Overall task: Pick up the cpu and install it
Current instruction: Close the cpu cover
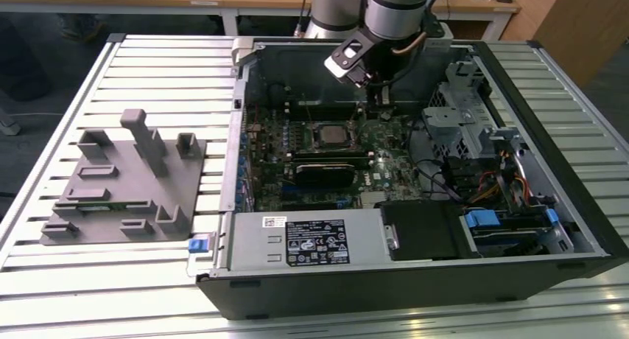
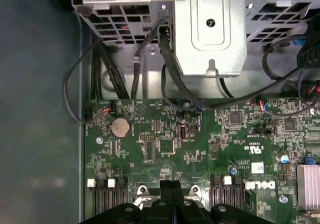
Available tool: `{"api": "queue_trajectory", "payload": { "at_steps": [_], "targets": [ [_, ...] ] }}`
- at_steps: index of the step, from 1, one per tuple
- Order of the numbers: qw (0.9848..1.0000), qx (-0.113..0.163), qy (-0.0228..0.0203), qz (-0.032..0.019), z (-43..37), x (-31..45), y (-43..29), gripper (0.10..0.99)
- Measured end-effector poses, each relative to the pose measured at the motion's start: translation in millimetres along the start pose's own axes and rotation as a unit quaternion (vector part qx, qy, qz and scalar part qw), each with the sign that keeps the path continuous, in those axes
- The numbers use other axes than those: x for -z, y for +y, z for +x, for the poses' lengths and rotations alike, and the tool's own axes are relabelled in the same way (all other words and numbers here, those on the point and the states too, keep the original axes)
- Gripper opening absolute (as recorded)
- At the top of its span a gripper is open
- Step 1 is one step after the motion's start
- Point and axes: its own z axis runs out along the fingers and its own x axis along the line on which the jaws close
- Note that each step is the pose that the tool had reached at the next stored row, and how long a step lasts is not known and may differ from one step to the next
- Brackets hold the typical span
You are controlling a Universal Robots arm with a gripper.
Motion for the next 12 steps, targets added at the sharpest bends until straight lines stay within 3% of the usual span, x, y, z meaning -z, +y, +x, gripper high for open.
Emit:
{"api": "queue_trajectory", "payload": {
  "at_steps": [12],
  "targets": [
    [1.0,0.0,0.0,0.0,-0.6,-5.7,-11.3,0.106]
  ]
}}
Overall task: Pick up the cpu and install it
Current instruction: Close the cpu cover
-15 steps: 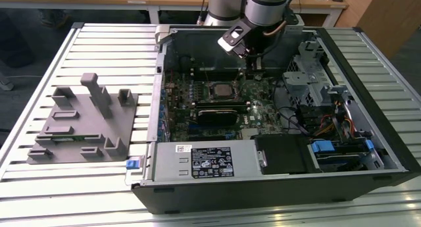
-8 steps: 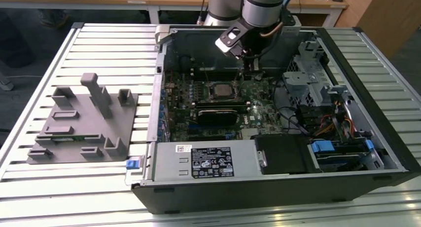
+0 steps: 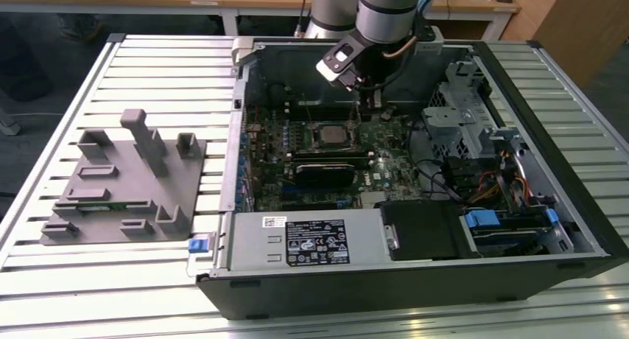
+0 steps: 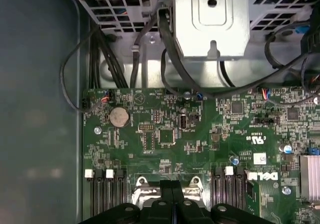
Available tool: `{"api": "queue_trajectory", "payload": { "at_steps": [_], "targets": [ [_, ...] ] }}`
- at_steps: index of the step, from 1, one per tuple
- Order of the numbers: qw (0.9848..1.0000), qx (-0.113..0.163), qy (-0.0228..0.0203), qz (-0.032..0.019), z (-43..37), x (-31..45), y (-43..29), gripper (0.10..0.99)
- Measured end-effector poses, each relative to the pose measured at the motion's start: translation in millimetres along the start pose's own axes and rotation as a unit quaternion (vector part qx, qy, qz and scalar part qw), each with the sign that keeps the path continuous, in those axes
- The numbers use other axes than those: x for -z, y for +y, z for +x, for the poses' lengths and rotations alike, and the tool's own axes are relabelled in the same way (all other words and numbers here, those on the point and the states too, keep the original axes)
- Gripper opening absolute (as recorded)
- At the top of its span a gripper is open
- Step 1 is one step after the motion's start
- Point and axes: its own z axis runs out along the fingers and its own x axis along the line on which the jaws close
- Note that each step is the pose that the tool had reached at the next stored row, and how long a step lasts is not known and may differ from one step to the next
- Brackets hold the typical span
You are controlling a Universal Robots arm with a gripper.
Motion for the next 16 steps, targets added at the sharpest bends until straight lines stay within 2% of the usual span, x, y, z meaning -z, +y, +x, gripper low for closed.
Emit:
{"api": "queue_trajectory", "payload": {
  "at_steps": [8,14,16],
  "targets": [
    [1.0,0.0,-0.0001,0.0001,-0.6,-4.7,-12.2,0.106],
    [1.0,0.0,0.0,0.0,-1.4,-5.7,-35.2,0.106],
    [1.0,0.0,0.0,0.0,-1.4,-5.8,-38.0,0.106]
  ]
}}
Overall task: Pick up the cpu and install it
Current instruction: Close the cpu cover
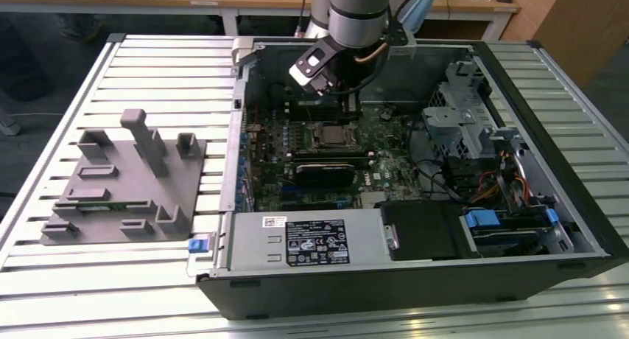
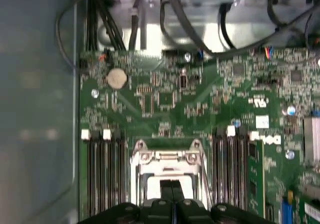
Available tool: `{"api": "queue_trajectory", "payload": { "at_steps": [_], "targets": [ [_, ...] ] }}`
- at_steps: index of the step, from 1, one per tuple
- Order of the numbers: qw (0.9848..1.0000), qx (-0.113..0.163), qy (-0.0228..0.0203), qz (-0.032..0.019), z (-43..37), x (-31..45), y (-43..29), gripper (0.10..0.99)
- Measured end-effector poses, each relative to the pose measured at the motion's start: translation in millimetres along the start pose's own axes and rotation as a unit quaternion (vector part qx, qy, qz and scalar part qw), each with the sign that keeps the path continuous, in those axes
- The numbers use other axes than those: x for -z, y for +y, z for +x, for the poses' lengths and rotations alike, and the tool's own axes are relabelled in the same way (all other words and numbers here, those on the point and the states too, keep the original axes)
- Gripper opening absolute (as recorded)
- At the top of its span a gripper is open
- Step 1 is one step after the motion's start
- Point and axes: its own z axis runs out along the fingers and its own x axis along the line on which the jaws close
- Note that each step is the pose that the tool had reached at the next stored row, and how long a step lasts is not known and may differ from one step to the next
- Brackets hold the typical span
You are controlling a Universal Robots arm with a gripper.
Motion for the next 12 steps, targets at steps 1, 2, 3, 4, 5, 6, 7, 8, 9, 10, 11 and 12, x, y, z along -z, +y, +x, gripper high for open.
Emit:
{"api": "queue_trajectory", "payload": {
  "at_steps": [1,2,3,4,5,6,7,8,9,10,11,12],
  "targets": [
    [1.0,0.0,0.0,0.0,-0.1,0.0,-0.9,0.106],
    [1.0,0.0,0.0001,0.0,-0.1,-0.2,-2.3,0.106],
    [1.0,0.0,0.0,0.0,-0.2,-0.4,-4.5,0.106],
    [1.0,0.0,-0.0001,0.0001,-0.4,-0.7,-6.9,0.106],
    [1.0,0.0,-0.0001,0.0001,-0.4,-1.1,-8.7,0.106],
    [1.0,0.0,-0.0001,0.0,-0.5,-1.4,-9.8,0.106],
    [1.0,0.0,-0.0002,0.0,-0.5,-1.6,-10.9,0.106],
    [1.0,0.0,-0.0004,0.0,-0.5,-1.9,-12.4,0.106],
    [1.0,0.0,-0.0006,0.0,-0.6,-2.4,-13.9,0.106],
    [1.0,0.0,-0.0008,0.0,-0.7,-3.1,-16.2,0.106],
    [1.0,0.0,-0.001,0.0,-0.8,-3.8,-18.1,0.106],
    [1.0,0.0,-0.001,0.0,-0.9,-4.7,-20.2,0.106]
  ]
}}
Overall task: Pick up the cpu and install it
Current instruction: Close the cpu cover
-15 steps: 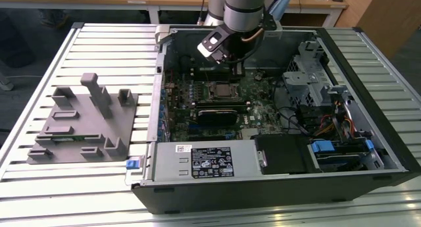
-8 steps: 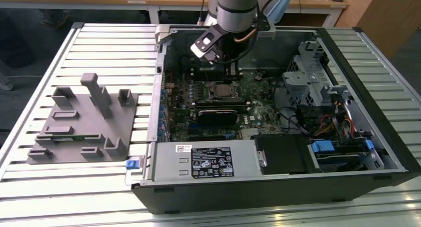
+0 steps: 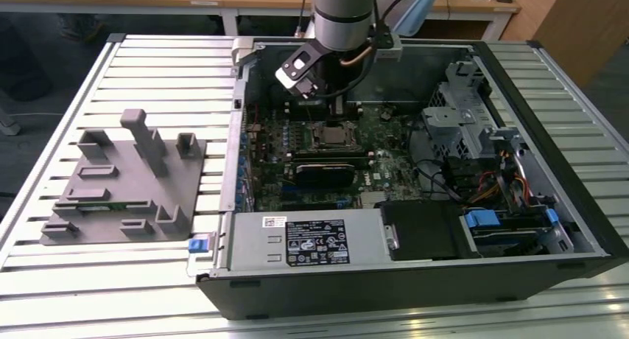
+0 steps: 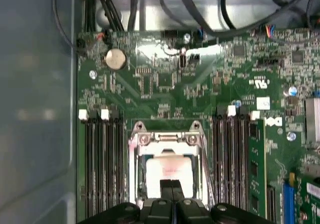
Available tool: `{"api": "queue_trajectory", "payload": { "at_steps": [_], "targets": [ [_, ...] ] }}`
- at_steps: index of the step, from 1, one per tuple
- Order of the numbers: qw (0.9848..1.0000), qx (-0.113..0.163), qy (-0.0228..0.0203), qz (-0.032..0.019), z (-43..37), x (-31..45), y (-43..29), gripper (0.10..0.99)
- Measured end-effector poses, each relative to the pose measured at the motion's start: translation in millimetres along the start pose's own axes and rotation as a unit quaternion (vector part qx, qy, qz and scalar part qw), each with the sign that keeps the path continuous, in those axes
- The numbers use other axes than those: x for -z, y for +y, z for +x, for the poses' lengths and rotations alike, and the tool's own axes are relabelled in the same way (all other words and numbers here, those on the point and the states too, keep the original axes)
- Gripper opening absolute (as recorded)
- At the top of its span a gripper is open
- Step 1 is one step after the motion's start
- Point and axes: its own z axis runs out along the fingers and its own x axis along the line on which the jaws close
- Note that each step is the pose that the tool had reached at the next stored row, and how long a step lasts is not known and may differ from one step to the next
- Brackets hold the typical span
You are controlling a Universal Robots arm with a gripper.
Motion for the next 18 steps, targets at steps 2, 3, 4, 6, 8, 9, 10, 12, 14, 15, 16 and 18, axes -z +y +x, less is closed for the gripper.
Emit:
{"api": "queue_trajectory", "payload": {
  "at_steps": [2,3,4,6,8,9,10,12,14,15,16,18],
  "targets": [
    [1.0,0.0,0.0,0.0,-0.2,-1.8,-4.1,0.106],
    [1.0,0.0,0.0,0.0,-0.3,-2.8,-5.9,0.106],
    [1.0,0.0,0.0,0.0,-0.3,-3.5,-7.3,0.106],
    [1.0,0.0,-0.0001,0.0,-0.5,-4.5,-9.3,0.106],
    [1.0,0.0,0.0,0.0,-0.5,-5.9,-11.0,0.106],
    [1.0,0.0,0.0,0.0,-0.6,-6.8,-11.8,0.106],
    [1.0,0.0,0.0,0.0,-0.6,-7.6,-12.4,0.106],
    [1.0,0.0,0.0,0.0,-0.7,-9.7,-12.8,0.106],
    [1.0,0.0,0.0,0.0001,-0.8,-11.8,-13.3,0.106],
    [1.0,0.0,0.0,0.0001,-0.8,-12.9,-13.6,0.106],
    [1.0,0.0,0.0,0.0001,-0.9,-13.8,-13.9,0.106],
    [1.0,0.0,0.0,0.0,-0.9,-15.8,-14.2,0.106]
  ]
}}
